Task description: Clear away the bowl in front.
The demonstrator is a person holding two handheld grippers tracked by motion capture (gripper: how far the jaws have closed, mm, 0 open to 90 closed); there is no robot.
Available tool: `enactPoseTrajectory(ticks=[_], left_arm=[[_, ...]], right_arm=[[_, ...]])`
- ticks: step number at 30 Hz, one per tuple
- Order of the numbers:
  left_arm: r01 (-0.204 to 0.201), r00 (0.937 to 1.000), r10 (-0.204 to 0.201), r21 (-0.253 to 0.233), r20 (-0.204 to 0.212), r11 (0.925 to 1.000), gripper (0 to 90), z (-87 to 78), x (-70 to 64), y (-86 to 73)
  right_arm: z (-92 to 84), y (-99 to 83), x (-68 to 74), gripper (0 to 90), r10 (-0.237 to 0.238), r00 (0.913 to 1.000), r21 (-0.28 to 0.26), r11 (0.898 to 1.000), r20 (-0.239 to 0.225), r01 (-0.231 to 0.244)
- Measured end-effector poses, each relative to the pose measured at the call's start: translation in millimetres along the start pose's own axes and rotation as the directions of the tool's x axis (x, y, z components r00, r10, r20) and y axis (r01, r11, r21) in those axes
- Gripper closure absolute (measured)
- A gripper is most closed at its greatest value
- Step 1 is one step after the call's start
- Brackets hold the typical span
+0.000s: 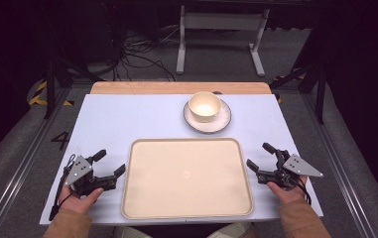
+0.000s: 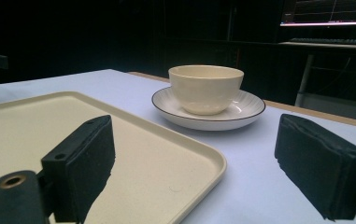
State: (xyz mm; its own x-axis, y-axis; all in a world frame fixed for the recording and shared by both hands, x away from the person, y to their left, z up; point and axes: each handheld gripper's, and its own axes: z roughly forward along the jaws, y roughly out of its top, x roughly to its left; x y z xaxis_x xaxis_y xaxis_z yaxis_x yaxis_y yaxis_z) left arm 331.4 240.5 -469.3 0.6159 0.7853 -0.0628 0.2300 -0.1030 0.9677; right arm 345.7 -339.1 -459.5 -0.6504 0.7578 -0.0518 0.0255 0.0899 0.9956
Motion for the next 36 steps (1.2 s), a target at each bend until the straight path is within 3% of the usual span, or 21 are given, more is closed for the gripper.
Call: enactPoseTrajectory(ticks=[12, 17, 28, 36], left_arm=[[0.010, 0.9999, -0.010, 0.009, -0.005, 0.9999, 11.7, 1.0, 0.8, 1.0], [0.024, 0.9997, -0.024, -0.016, 0.000, 0.9996, 11.8, 3.4, -0.1, 4.7], [0.033, 0.9994, -0.032, -0.053, 0.012, 0.9981, 11.6, 10.2, -4.3, 36.2], [0.011, 0.9999, -0.010, -0.030, 0.013, 0.9995, 11.7, 16.1, -6.1, 61.5]], right_arm=[[0.7, 0.3, 0.1, 13.3, -0.007, 0.9999, 0.008, 1.000, -0.010, 0.007], [0.9, 0.3, -0.4, 12.9, 0.001, 0.9999, 0.007, 1.000, -0.013, -0.001], [2.0, 0.6, -0.5, 14.0, -0.003, 0.9998, 0.017, 1.000, -0.018, 0.003], [1.6, 0.5, 0.5, 13.7, -0.012, 0.9998, 0.017, 1.000, -0.015, 0.012]])
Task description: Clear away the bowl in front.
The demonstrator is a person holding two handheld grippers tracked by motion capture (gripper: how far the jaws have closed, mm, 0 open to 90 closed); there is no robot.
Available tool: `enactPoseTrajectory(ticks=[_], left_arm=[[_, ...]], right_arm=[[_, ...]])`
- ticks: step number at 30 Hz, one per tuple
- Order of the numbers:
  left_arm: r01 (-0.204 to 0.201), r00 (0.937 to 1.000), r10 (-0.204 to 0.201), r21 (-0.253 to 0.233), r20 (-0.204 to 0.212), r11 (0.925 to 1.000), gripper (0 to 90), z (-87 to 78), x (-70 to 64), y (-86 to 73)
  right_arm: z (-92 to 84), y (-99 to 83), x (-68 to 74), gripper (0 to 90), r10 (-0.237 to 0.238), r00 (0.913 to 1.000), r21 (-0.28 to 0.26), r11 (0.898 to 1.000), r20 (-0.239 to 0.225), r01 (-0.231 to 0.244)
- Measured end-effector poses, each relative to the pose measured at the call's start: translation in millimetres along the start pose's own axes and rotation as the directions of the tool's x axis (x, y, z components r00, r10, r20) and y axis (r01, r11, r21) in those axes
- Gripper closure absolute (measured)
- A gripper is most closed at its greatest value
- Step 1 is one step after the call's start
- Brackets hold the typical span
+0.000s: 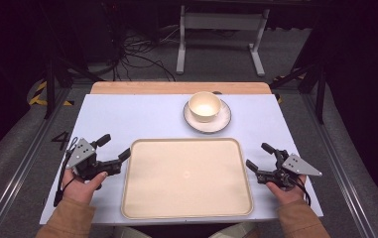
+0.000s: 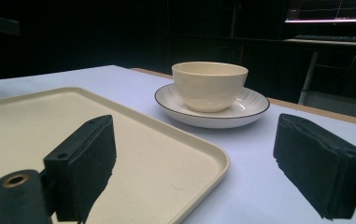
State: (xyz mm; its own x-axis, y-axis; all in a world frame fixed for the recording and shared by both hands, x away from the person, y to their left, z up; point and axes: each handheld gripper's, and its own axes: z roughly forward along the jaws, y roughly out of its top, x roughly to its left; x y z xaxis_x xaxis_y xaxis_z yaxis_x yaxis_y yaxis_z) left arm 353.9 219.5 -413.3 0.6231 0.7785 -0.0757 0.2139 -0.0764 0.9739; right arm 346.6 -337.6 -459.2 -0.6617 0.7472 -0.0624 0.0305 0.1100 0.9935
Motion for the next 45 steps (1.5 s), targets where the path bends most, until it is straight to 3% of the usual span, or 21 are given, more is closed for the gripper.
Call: enactPoseTrajectory(ticks=[3, 7, 13, 22, 24, 28, 29, 31, 39, 45], left_arm=[[-0.034, 0.9994, 0.034, -0.001, 0.009, 0.9994, 11.7, 5.4, -2.0, 15.1], [-0.051, 0.9984, 0.051, -0.002, 0.022, 0.9987, 11.7, 10.0, -4.9, 26.4], [-0.030, 0.9983, 0.029, 0.013, 0.050, 0.9995, 12.5, 25.6, -10.5, 41.5], [-0.036, 0.9964, 0.034, 0.033, 0.077, 0.9988, 12.8, 55.6, -15.5, 54.9], [-0.031, 0.9954, 0.028, 0.030, 0.091, 0.9991, 12.8, 64.8, -17.6, 58.0], [-0.082, 0.9891, 0.075, 0.047, 0.127, 0.9955, 12.0, 79.9, -29.8, 63.9], [-0.071, 0.9866, 0.063, 0.047, 0.151, 0.9964, 11.9, 86.6, -35.9, 66.8], [-0.066, 0.9856, 0.058, 0.046, 0.159, 0.9968, 11.6, 92.7, -40.0, 68.9], [-0.041, 0.9907, 0.035, 0.044, 0.132, 0.9982, 11.8, 121.1, -42.9, 80.9], [-0.057, 0.9933, 0.053, 0.037, 0.102, 0.9977, 11.7, 148.6, -39.3, 89.5]], right_arm=[[-0.1, 0.0, 0.2, 13.7, -0.002, 1.0000, -0.002, 1.000, 0.003, 0.002], [-0.7, -0.2, 0.0, 13.7, 0.005, 1.0000, -0.007, 1.000, 0.003, -0.005], [-1.0, -0.3, -0.2, 13.6, 0.005, 1.0000, -0.006, 1.000, 0.003, -0.005], [-0.8, -0.3, -0.4, 14.7, 0.003, 1.0000, -0.009, 1.000, -0.001, -0.003], [-1.1, -0.4, -0.3, 14.7, 0.005, 1.0000, -0.009, 1.000, -0.001, -0.005], [-0.5, -0.2, 0.5, 15.1, -0.004, 1.0000, -0.006, 1.000, 0.000, 0.004], [-0.3, -0.2, 0.7, 15.1, -0.007, 1.0000, -0.005, 1.000, 0.000, 0.007], [-0.3, -0.2, 1.1, 15.2, -0.010, 0.9999, -0.004, 1.000, 0.001, 0.010], [-0.1, -0.2, 0.8, 15.2, -0.012, 0.9999, -0.001, 1.000, 0.001, 0.012], [-0.2, -0.2, 0.6, 15.2, -0.004, 1.0000, -0.004, 1.000, 0.000, 0.004]])
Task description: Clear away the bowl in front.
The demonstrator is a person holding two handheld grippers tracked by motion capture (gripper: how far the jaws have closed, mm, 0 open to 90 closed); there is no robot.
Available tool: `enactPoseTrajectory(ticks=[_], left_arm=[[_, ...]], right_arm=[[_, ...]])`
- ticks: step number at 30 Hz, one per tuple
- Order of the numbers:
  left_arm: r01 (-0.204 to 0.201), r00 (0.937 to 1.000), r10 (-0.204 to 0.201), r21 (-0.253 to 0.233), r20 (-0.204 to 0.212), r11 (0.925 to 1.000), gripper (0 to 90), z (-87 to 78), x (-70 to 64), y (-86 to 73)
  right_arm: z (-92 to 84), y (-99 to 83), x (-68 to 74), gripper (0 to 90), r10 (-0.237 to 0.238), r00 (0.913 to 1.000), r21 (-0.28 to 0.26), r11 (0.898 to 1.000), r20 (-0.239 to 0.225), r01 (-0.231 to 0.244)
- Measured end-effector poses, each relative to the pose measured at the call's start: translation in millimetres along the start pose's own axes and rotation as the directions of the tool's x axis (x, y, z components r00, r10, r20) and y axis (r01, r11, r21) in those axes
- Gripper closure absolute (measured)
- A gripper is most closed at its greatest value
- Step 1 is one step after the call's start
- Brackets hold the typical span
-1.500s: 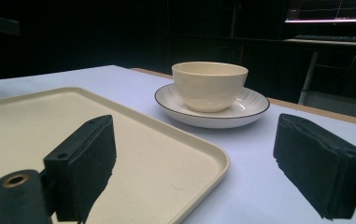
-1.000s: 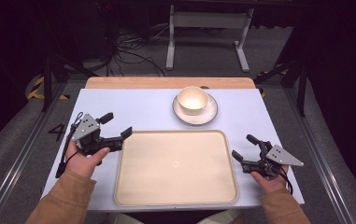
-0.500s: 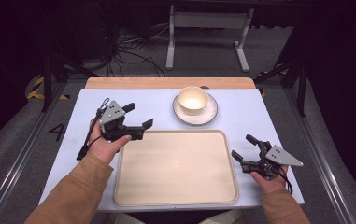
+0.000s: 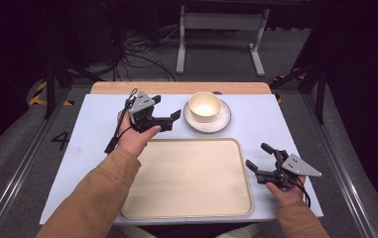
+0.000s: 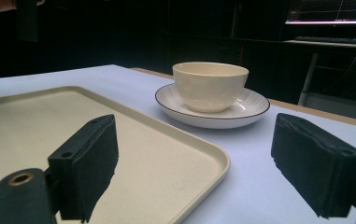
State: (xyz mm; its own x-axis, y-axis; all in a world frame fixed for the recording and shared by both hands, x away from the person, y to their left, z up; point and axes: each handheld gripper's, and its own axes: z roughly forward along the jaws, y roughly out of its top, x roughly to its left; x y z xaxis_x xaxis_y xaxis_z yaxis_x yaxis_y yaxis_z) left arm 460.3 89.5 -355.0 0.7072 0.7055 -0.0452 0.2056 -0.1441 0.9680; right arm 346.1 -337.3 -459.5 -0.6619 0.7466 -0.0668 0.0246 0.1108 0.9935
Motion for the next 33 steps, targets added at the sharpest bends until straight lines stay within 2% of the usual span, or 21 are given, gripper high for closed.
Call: enactPoseTrajectory(ticks=[5, 7, 15, 19, 21, 23, 27, 33], left_arm=[[0.010, 0.9999, -0.010, -0.005, -0.009, 0.9999, 11.8, 14.5, 5.3, 7.3], [0.010, 0.9999, -0.009, 0.001, -0.013, 1.0000, 11.8, 17.0, 5.9, 8.7], [0.012, 0.9997, -0.011, 0.031, -0.020, 0.9994, 11.6, 46.0, 4.8, 15.3], [-0.019, 0.9998, 0.019, 0.053, -0.008, 0.9984, 12.1, 54.7, 4.7, 15.2], [0.006, 0.9995, -0.004, 0.058, -0.033, 0.9983, 13.7, 61.1, 1.4, 15.9], [-0.003, 0.9996, 0.005, 0.061, -0.029, 0.9981, 13.7, 65.9, 0.6, 16.8], [0.043, 0.9988, -0.041, 0.049, -0.025, 0.9979, 13.8, 75.5, 0.5, 18.1], [0.051, 0.9974, -0.049, 0.042, -0.054, 0.9978, 14.3, 87.3, 4.2, 18.5]], right_arm=[[-0.4, -0.1, -0.1, 15.2, 0.000, 1.0000, -0.003, 1.000, -0.001, 0.000], [-0.7, -0.2, 0.0, 15.2, 0.003, 1.0000, -0.003, 1.000, 0.000, -0.003], [-1.2, -0.5, -1.2, 15.6, 0.011, 0.9999, -0.011, 1.000, 0.003, -0.011], [-1.4, -0.5, -1.1, 14.8, 0.009, 1.0000, -0.013, 1.000, -0.001, -0.009], [-1.1, -0.5, -1.4, 14.5, 0.010, 0.9999, -0.012, 1.000, -0.002, -0.010], [-1.1, -0.4, -1.1, 14.5, 0.012, 0.9999, -0.009, 1.000, -0.003, -0.012], [-1.0, -0.3, -1.1, 14.6, 0.006, 1.0000, -0.007, 1.000, -0.004, -0.006], [-1.8, -0.7, -1.8, 15.0, 0.010, 0.9999, -0.018, 1.000, -0.012, -0.011]])
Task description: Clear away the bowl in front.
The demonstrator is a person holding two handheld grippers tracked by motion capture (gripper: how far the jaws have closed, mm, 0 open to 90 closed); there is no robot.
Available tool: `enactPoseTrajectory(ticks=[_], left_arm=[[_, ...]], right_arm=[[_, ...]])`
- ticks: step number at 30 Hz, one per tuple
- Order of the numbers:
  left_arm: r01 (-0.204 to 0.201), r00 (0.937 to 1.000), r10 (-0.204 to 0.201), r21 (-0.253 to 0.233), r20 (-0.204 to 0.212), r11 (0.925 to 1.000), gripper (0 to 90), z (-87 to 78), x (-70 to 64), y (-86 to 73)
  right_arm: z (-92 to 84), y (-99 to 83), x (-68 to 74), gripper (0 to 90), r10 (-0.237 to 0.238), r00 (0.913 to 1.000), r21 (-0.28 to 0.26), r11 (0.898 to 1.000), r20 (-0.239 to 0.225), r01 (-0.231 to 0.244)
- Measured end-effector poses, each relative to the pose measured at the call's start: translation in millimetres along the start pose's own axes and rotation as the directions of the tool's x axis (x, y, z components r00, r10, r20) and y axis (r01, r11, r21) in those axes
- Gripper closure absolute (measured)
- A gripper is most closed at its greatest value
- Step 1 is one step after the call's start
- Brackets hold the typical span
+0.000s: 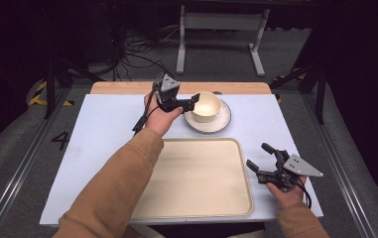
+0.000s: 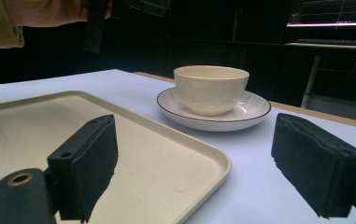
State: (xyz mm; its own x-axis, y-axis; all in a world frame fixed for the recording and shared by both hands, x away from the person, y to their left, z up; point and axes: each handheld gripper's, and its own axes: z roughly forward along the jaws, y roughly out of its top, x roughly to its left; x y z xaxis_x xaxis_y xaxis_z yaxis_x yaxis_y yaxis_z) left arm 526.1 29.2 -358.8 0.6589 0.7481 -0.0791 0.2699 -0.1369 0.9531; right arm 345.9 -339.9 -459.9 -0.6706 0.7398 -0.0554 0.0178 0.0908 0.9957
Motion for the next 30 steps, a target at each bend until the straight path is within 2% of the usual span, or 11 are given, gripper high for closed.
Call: enactPoseTrajectory(ticks=[6, 10, 14, 16, 18, 20, 23, 27, 28, 29, 30], left_arm=[[0.025, 0.9987, -0.024, 0.026, -0.044, 0.9993, 17.5, 10.5, -2.5, -1.0], [-0.004, 0.9968, 0.007, 0.039, -0.079, 0.9992, 24.1, 17.8, -3.3, -5.3], [0.013, 0.9966, -0.007, 0.071, -0.082, 0.9974, 26.3, 28.2, -2.1, -13.1], [0.038, 0.9952, -0.029, 0.086, -0.093, 0.9956, 27.0, 32.7, 0.3, -16.4], [0.068, 0.9932, -0.057, 0.114, -0.102, 0.9911, 27.8, 36.3, 4.2, -18.7], [0.154, 0.9855, -0.139, 0.167, -0.097, 0.9738, 30.0, 41.1, 10.1, -21.6], [0.176, 0.9818, -0.159, 0.179, -0.104, 0.9681, 31.7, 44.2, 12.0, -23.9], [0.178, 0.9821, -0.158, 0.223, -0.103, 0.9584, 33.5, 52.9, 12.1, -29.4], [0.178, 0.9821, -0.158, 0.223, -0.103, 0.9584, 34.9, 52.9, 12.1, -29.4], [0.188, 0.9805, -0.167, 0.243, -0.103, 0.9517, 36.8, 54.9, 11.2, -30.8], [0.187, 0.9809, -0.166, 0.252, -0.102, 0.9495, 36.8, 56.4, 10.9, -31.8]], right_arm=[[-0.2, 0.0, -0.2, 15.0, 0.001, 1.0000, -0.001, 1.000, -0.005, -0.001], [-0.2, 0.0, -0.2, 15.0, 0.000, 1.0000, 0.000, 1.000, -0.009, 0.000], [-0.3, 0.0, -0.5, 15.0, 0.001, 1.0000, -0.001, 1.000, -0.009, -0.001], [-0.4, -0.1, -0.5, 15.0, 0.001, 1.0000, -0.002, 1.000, -0.009, -0.001], [-0.6, -0.1, -0.6, 14.9, 0.003, 1.0000, -0.004, 1.000, -0.009, -0.003], [-0.4, -0.1, -0.8, 14.9, 0.002, 0.9999, -0.003, 1.000, -0.011, -0.002], [0.0, 0.0, -0.8, 14.9, 0.003, 0.9999, 0.000, 1.000, -0.012, -0.003], [-0.2, 0.0, -0.9, 14.9, 0.003, 0.9999, -0.001, 1.000, -0.014, -0.003], [-0.2, 0.0, -0.9, 14.9, 0.003, 0.9999, -0.001, 1.000, -0.014, -0.003], [-0.3, 0.0, -0.9, 14.9, 0.005, 0.9999, -0.003, 1.000, -0.014, -0.005], [-0.3, 0.0, -0.9, 14.9, 0.005, 0.9999, -0.003, 1.000, -0.014, -0.005]])
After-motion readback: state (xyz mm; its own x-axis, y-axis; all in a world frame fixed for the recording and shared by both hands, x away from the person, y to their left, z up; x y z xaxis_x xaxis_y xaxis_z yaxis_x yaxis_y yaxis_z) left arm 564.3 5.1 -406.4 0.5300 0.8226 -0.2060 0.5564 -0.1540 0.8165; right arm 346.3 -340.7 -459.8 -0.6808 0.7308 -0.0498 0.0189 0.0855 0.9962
